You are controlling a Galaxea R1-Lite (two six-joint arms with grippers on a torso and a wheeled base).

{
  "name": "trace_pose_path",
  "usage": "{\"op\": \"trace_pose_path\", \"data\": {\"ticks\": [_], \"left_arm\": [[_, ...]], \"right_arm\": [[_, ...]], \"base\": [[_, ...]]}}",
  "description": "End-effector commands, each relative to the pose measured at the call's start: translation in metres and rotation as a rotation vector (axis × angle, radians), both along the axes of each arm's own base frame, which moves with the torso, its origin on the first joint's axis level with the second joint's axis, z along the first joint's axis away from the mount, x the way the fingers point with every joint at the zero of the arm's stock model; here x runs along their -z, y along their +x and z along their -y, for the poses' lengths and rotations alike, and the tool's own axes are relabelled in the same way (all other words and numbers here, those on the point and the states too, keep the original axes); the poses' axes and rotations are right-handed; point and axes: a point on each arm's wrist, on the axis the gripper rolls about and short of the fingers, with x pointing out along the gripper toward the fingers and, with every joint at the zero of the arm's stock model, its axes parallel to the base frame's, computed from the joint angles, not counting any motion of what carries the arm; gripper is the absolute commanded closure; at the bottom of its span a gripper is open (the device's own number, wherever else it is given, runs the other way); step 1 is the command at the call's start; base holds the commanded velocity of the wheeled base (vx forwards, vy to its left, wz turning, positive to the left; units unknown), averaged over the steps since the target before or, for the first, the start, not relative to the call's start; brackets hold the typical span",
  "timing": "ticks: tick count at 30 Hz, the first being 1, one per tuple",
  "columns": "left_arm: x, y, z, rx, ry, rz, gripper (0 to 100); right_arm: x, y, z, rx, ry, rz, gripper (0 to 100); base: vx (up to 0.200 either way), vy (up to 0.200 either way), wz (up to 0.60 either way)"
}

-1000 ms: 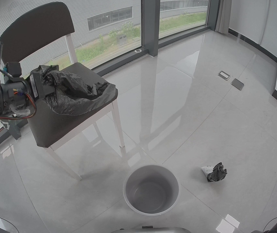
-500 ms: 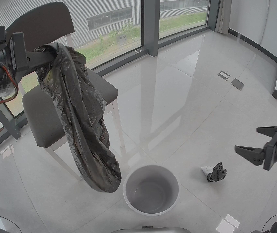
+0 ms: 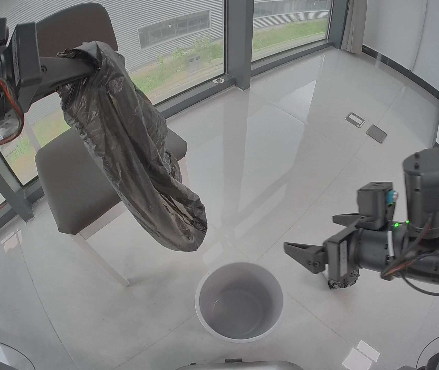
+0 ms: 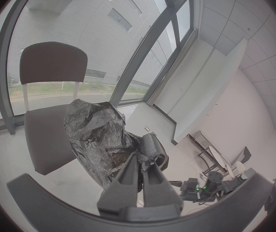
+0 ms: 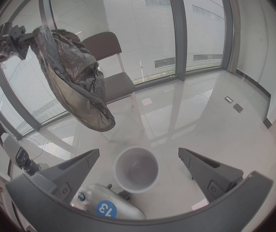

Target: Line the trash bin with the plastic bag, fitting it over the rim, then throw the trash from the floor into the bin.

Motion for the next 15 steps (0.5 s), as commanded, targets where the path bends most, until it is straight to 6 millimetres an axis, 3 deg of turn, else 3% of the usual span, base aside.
{"op": "trace_pose_path", "data": {"ticks": [1,5,11,15], "left_arm": [[-0.004,-0.004,0.002,0.027,-0.017,0.01,100],[-0.004,-0.004,0.002,0.023,-0.019,0.01,100],[-0.006,-0.007,-0.002,0.019,-0.024,0.019,100],[-0.007,-0.008,-0.003,0.016,-0.026,0.021,100]], "right_arm": [[0.027,0.036,-0.047,-0.019,-0.022,-0.03,0],[0.03,0.046,-0.066,-0.039,-0.015,-0.027,0],[0.032,0.037,-0.095,-0.108,-0.006,-0.022,0],[0.035,0.031,-0.102,-0.13,-0.004,-0.034,0]], "base": [[0.0,0.0,0.0],[0.0,0.0,0.0],[0.0,0.0,0.0],[0.0,0.0,0.0]]}}
